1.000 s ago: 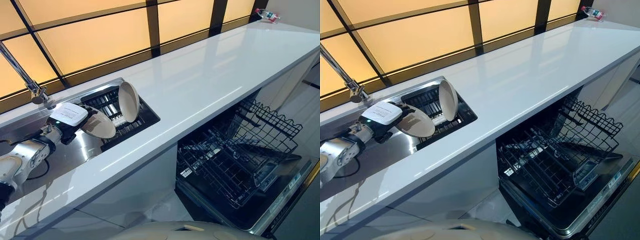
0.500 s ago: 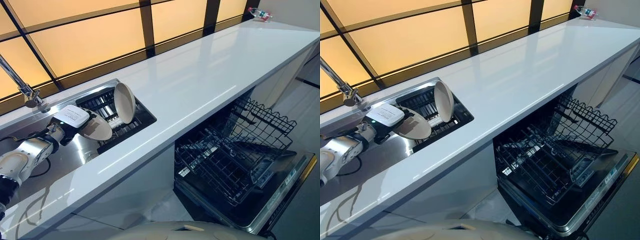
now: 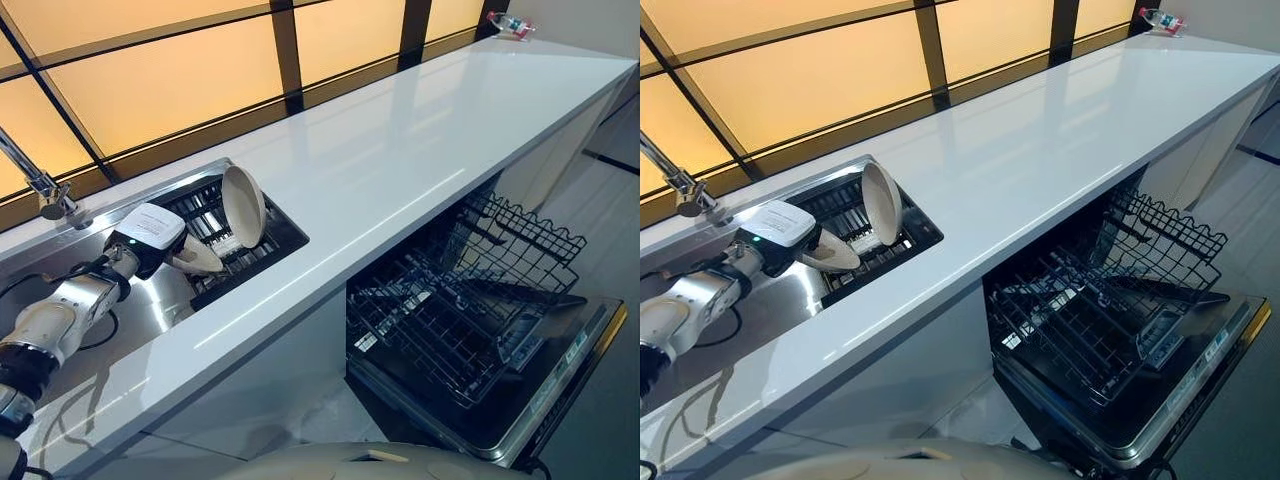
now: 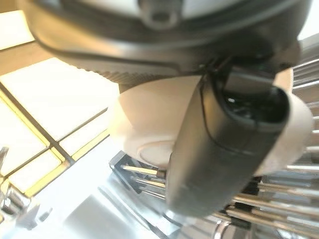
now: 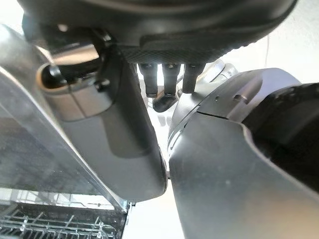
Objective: Pick up plates and place into dishwasher.
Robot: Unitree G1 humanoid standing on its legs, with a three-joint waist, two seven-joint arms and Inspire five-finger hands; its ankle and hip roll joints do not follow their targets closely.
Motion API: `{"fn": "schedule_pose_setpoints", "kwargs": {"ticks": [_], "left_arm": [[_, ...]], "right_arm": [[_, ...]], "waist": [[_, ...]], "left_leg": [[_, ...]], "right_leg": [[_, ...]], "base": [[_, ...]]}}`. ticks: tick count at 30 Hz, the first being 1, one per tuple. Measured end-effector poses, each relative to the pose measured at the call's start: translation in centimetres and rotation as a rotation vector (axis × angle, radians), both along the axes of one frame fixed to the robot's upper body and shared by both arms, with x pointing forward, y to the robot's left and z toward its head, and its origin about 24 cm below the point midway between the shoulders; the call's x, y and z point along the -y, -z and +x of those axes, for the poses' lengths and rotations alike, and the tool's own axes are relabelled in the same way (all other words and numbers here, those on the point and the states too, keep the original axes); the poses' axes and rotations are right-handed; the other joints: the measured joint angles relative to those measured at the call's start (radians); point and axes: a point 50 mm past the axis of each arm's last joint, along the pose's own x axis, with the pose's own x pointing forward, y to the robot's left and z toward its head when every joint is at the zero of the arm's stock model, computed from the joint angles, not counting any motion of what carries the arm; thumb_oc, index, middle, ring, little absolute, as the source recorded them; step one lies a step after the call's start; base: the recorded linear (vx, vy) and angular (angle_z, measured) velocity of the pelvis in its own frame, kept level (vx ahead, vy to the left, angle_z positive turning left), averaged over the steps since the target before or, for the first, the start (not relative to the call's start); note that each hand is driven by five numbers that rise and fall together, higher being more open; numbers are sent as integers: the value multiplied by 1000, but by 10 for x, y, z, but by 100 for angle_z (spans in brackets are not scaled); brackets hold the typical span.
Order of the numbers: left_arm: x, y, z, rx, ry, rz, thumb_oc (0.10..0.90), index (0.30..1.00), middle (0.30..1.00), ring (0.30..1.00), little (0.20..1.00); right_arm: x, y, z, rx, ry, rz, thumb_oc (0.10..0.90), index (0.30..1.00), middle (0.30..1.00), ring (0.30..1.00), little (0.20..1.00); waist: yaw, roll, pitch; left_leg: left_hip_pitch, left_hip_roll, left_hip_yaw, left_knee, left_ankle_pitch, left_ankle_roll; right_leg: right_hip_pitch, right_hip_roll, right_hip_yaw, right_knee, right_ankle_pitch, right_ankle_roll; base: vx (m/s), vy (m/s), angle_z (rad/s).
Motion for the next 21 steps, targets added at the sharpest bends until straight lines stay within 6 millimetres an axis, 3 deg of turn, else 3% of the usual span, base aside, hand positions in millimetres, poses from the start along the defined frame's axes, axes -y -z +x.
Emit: {"fn": "schedule_pose_setpoints", "kwargs": {"ticks": [15, 21], "left_arm": [[-3, -7, 0, 15, 26, 15, 100, 300, 300, 300, 200], [-8, -19, -1, 86, 35, -26, 100, 300, 300, 300, 200]], "right_arm": [[-1, 0, -2, -21, 209, -16, 800, 900, 900, 900, 900], [13, -3, -1, -123, 384, -167, 800, 900, 900, 900, 900]], "waist": [[-6, -3, 8], [1, -15, 28]], "left_leg": [[0, 0, 7, 0, -4, 0], [0, -1, 11, 0, -6, 0]], "right_leg": [[-3, -1, 6, 0, 0, 1], [-5, -1, 11, 0, 1, 1]], "base": [[-1, 0, 0], [-8, 2, -2]]}}
